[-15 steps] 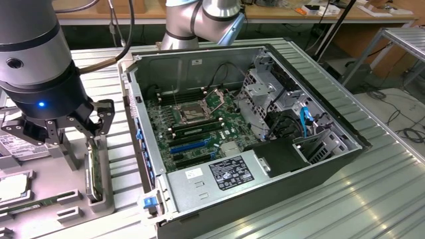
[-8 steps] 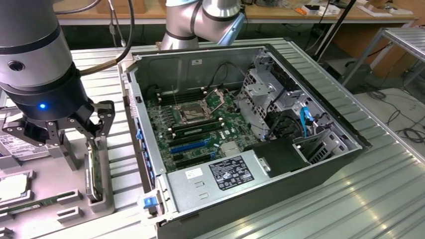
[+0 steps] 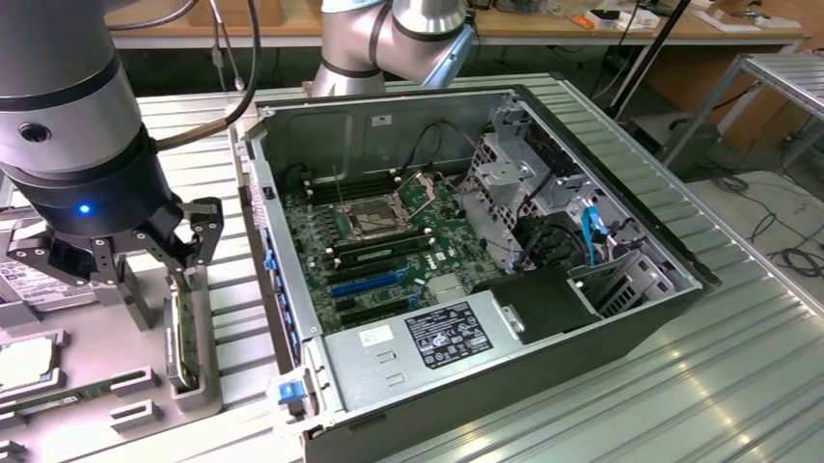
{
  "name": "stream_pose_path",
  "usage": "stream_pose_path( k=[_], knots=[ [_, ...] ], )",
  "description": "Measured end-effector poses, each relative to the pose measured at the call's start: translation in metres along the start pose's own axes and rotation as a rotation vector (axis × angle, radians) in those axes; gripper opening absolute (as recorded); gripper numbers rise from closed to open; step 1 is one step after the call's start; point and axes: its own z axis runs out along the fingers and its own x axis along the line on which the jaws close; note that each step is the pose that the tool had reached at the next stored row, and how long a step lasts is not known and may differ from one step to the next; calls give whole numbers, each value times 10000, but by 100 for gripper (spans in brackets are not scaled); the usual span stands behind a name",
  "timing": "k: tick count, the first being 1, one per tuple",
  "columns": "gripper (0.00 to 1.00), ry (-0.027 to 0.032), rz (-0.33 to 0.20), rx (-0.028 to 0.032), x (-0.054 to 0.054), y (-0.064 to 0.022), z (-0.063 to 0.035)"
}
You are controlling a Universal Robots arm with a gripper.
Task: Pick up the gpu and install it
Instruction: 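Pick up the gpu and move the gpu toward the slot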
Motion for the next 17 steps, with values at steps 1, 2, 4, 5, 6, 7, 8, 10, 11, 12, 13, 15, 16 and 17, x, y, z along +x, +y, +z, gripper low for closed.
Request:
stream_pose_path(
  k=[1, 2, 4, 5, 6, 7, 8, 10, 11, 12, 13, 15, 16, 17],
  knots=[
    [48, 0, 0, 0, 0, 0, 4],
    [48, -1, 0, -1, 0, 0, 7],
    [48, -1, 0, -1, 0, -1, 13],
    [48, 0, 0, 0, 0, -1, 16],
    [48, 0, 0, 0, 0, -1, 20],
    [48, 0, 0, 0, 0, -1, 23],
    [48, 0, 0, 0, 1, -1, 28],
    [48, -1, 0, 0, 1, -2, 35],
    [48, -1, 0, -1, 1, -2, 40],
    [48, -1, 0, 0, 1, -2, 43],
    [48, -1, 0, -1, 1, -2, 51],
    [48, -1, 0, -1, 1, -3, 58],
    [48, -1, 0, 0, 1, -3, 62],
    [48, 0, 0, 0, 2, -3, 65]
  ],
)
